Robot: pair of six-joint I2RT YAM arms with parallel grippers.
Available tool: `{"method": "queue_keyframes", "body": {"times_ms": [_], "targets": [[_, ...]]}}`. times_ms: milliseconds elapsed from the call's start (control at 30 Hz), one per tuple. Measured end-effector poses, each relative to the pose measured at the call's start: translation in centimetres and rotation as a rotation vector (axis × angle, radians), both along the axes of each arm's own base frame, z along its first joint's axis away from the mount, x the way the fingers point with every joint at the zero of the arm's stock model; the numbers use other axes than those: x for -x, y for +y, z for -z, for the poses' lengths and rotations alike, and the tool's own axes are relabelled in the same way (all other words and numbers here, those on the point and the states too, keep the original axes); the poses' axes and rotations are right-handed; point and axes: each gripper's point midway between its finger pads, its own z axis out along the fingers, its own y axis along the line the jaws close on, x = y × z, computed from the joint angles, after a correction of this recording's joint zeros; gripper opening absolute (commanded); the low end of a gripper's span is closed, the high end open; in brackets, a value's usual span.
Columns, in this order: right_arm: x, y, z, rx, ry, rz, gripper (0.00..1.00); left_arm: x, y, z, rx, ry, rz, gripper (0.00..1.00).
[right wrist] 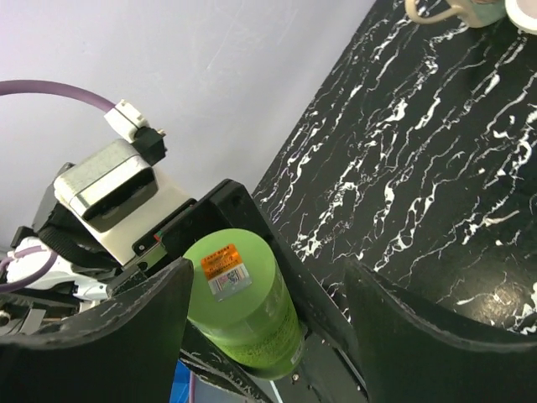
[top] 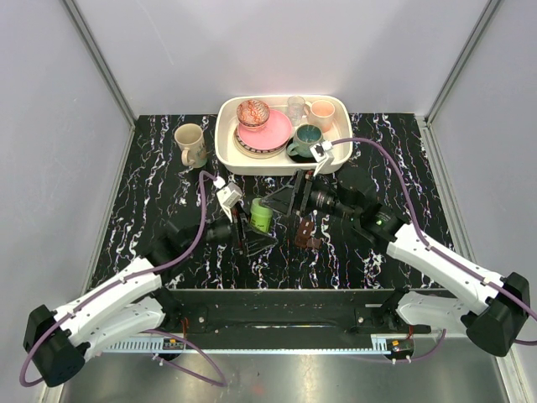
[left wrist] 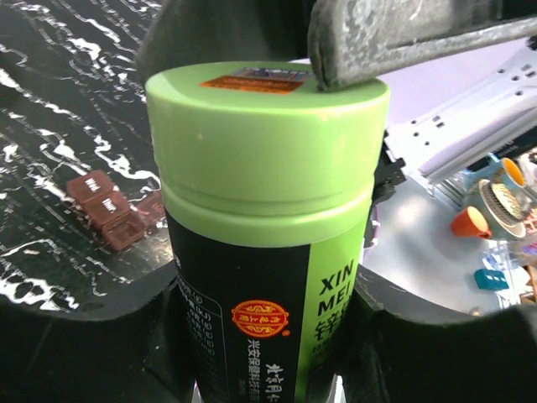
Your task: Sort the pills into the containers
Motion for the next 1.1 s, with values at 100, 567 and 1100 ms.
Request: {"method": "queue_keyframes", "body": {"times_ms": [100,567,1100], "targets": [[-0.5,-0.2,0.4,0.013,0.022,0.039,0.79,-0.8,0.2,0.5,-0.039,0.003,-0.045,0.0],[-0.3,1.2,1.3,0.079,0.064,0.065,0.8,-1.7,-0.2,2.6,-0.143,0.047,-0.09,0.0],[-0.7,1.1,3.4,0.155,0.084,0.12,0.77,-1.7,-0.5,2.4,-0.148,0.041,-0.096,0.0]]}}
